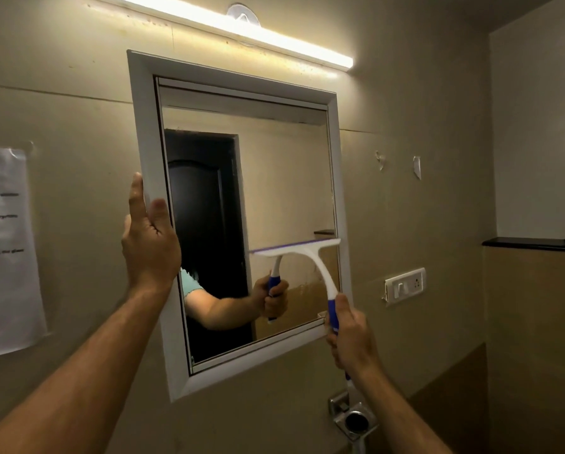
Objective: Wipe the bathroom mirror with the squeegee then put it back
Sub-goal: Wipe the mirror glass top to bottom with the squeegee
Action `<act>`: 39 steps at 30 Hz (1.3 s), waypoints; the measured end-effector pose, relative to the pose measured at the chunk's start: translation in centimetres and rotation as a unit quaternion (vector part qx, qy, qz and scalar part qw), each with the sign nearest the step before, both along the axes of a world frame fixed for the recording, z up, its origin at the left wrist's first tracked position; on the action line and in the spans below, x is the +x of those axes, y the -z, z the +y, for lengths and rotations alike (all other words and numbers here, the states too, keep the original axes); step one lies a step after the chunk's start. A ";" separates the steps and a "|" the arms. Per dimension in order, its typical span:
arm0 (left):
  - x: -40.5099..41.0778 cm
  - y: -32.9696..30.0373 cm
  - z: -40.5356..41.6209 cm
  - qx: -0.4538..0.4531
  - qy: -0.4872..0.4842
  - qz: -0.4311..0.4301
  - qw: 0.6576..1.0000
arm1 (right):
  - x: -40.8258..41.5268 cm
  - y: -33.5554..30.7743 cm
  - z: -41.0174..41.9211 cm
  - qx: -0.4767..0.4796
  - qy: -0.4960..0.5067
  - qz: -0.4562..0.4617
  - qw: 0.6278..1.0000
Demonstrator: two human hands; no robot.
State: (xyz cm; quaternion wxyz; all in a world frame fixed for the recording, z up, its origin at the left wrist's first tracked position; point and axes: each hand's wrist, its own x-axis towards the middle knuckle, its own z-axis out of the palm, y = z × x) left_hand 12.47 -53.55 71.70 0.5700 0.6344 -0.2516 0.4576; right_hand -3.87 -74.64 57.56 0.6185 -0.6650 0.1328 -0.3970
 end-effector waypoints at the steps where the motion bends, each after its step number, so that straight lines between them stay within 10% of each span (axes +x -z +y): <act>1: 0.0 0.4 0.0 0.002 0.002 -0.004 1.000 | 0.0 -0.9 0.1 -0.006 0.007 -0.005 1.000; 39: 1.5 1.5 0.2 -0.008 0.007 -0.028 1.000 | 0.4 2.5 0.3 0.032 -0.002 0.016 0.999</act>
